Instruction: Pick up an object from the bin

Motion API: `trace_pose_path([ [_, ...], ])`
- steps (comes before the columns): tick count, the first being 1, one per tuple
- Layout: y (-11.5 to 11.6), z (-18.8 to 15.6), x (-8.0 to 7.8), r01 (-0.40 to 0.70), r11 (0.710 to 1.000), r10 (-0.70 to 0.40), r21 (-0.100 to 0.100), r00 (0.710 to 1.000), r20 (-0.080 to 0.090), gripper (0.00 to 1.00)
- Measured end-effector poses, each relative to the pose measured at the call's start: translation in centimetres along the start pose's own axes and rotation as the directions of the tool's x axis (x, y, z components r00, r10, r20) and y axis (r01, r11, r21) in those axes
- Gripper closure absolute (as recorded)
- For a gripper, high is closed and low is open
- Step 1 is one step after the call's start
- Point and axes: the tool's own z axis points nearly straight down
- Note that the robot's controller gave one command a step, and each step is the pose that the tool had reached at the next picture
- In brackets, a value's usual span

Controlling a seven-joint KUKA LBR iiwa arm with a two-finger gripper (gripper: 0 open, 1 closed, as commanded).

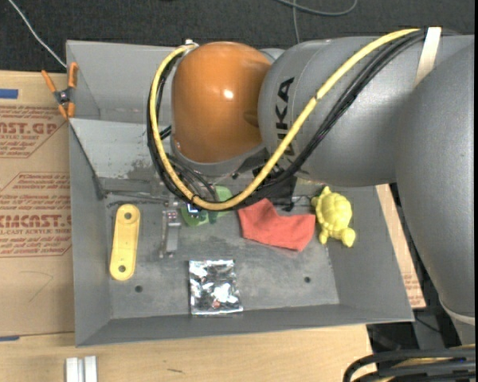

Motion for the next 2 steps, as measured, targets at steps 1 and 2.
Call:
trace_pose_path([
  [1,-0.1,-0.5,-0.2,-0.002,1.000,0.002,-0.001,1.000,0.008,0.00],
  [2,2.1,10.1,-2.8,0.242,0.970,-0.242,0.000,0.970,0.007,0.00],
])
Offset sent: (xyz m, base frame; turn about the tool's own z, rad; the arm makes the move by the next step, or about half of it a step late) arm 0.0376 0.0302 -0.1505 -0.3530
